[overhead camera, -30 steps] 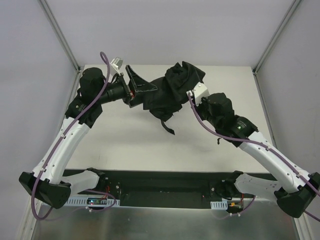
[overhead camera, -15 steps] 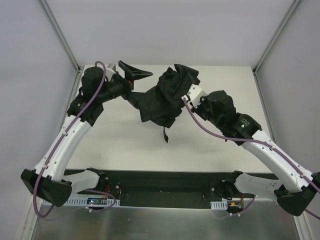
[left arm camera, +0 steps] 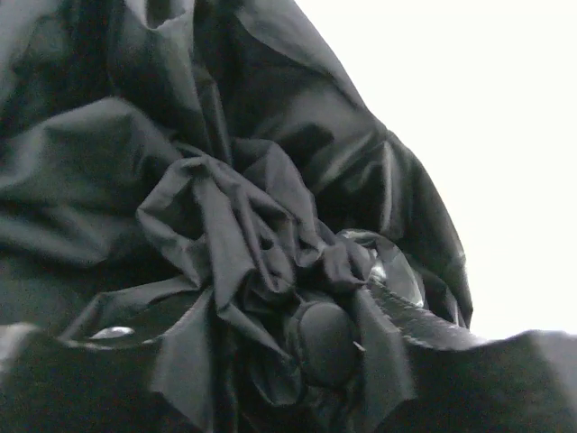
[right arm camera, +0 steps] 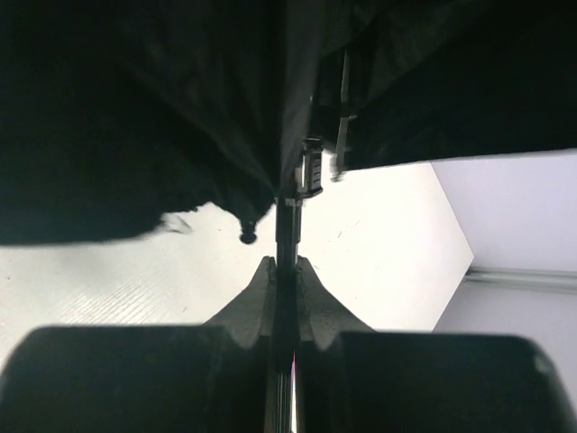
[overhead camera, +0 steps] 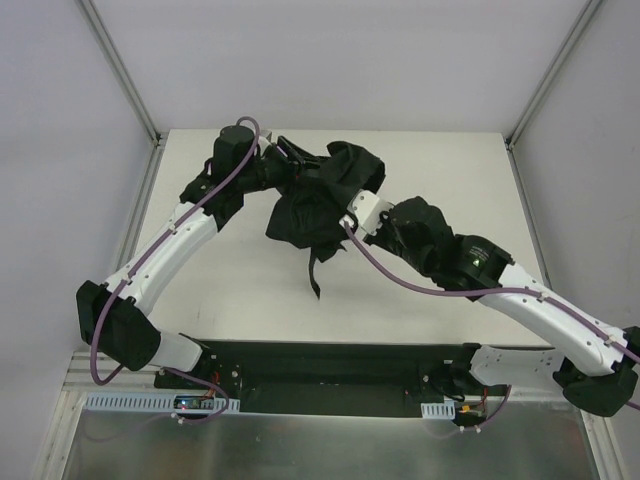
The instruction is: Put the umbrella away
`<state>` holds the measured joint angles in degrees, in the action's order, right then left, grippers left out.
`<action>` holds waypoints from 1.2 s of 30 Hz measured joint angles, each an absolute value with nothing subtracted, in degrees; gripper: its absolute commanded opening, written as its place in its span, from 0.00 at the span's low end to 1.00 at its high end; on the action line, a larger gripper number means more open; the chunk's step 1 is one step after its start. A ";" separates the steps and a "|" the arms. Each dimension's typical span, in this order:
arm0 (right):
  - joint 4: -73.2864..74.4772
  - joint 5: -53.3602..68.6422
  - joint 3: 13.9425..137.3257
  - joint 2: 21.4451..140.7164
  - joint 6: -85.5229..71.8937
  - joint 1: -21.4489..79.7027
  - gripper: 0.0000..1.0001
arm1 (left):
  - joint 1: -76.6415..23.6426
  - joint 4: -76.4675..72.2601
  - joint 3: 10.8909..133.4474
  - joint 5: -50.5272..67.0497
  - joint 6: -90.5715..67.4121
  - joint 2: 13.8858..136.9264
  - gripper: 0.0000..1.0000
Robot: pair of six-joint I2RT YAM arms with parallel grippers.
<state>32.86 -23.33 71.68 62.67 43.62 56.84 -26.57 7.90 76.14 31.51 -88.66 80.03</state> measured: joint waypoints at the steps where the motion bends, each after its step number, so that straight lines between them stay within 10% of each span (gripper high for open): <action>1: 32.86 -24.16 71.88 62.85 43.42 57.23 0.00 | -26.55 6.83 76.14 31.66 -88.29 80.03 0.05; 4: 33.95 -26.26 72.82 63.05 43.57 57.41 0.01 | -26.52 1.83 75.02 33.10 -85.95 80.05 0.00; 7: 35.99 -26.87 73.95 63.40 42.72 57.67 0.62 | -26.50 -5.13 71.77 34.72 -86.04 80.05 0.00; 10: 37.15 -24.18 76.05 64.40 39.03 58.02 0.85 | -26.13 -13.37 69.36 38.04 -85.84 81.34 0.00; 23: 52.69 22.61 84.64 58.85 15.59 34.70 0.83 | -21.76 -21.56 74.54 63.92 -49.45 81.56 0.00; 36: 31.73 48.90 65.98 59.22 -3.60 29.08 0.72 | -21.69 -62.65 70.89 69.34 -68.01 83.22 0.00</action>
<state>31.73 48.90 65.98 59.22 -3.60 29.08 -21.69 -62.65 70.89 69.34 -68.01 83.22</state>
